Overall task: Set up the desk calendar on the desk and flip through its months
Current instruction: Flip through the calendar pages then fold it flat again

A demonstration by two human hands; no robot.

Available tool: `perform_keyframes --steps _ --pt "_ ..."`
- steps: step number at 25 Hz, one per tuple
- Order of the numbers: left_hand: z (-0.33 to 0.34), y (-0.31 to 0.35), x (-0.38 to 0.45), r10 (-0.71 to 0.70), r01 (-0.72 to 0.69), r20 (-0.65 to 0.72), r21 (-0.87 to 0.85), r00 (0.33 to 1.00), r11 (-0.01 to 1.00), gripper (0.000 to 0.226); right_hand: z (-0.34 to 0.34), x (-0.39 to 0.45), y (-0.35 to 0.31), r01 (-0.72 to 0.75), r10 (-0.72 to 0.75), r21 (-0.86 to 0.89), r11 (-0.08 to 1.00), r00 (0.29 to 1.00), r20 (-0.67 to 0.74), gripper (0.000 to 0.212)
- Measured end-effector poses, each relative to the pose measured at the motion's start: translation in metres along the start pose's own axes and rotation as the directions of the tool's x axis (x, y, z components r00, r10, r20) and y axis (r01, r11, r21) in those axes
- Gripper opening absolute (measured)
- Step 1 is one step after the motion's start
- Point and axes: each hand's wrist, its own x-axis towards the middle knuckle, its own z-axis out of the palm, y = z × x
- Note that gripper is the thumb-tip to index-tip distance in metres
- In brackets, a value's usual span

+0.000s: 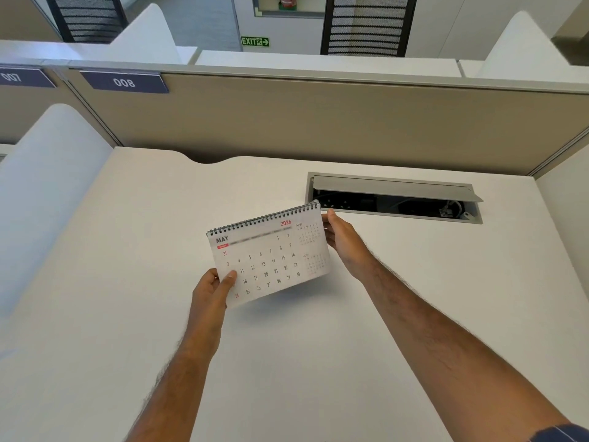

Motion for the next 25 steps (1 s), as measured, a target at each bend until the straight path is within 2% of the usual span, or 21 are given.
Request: perform_keyframes --steps 4,7,10,13,18,21,23,25 --pt "-0.007 0.014 -0.007 0.038 -0.021 0.098 -0.169 0.994 0.985 0.035 -0.001 -0.002 -0.005 -0.027 0.026 0.029 0.999 1.0 0.003 0.054" --pt "-0.008 0.033 -0.007 0.092 -0.061 0.097 -0.286 0.991 0.956 0.034 -0.006 -0.006 -0.004 0.012 -0.016 0.076 0.997 0.999 0.047 0.049" --pt "-0.004 0.061 0.0 0.144 -0.092 0.086 -0.442 0.986 0.892 0.041 -0.007 -0.005 0.0 0.113 -0.117 0.09 0.989 0.992 0.04 0.031" --pt "0.001 0.083 0.013 0.156 -0.103 0.069 -0.487 0.985 0.867 0.035 -0.004 -0.001 0.001 0.092 -0.095 0.075 0.993 0.995 0.041 0.034" --pt "0.001 0.097 0.034 0.159 -0.108 0.072 -0.465 0.985 0.879 0.036 -0.006 0.006 0.01 0.11 -0.111 0.036 0.993 0.993 0.034 0.032" --pt "-0.003 0.096 0.04 0.218 -0.2 0.005 -0.378 0.976 0.904 0.023 -0.007 0.008 0.012 0.111 -0.111 0.005 0.994 0.994 0.015 0.029" --pt "-0.005 0.09 0.04 0.3 -0.315 -0.099 -0.226 0.949 0.922 0.012 -0.007 0.01 0.014 0.109 -0.109 -0.008 0.994 0.994 0.004 0.028" --pt "-0.007 0.081 0.038 0.367 -0.371 -0.205 0.018 0.907 0.928 0.006 -0.007 0.01 0.013 0.113 -0.113 -0.02 0.993 0.994 -0.005 0.027"
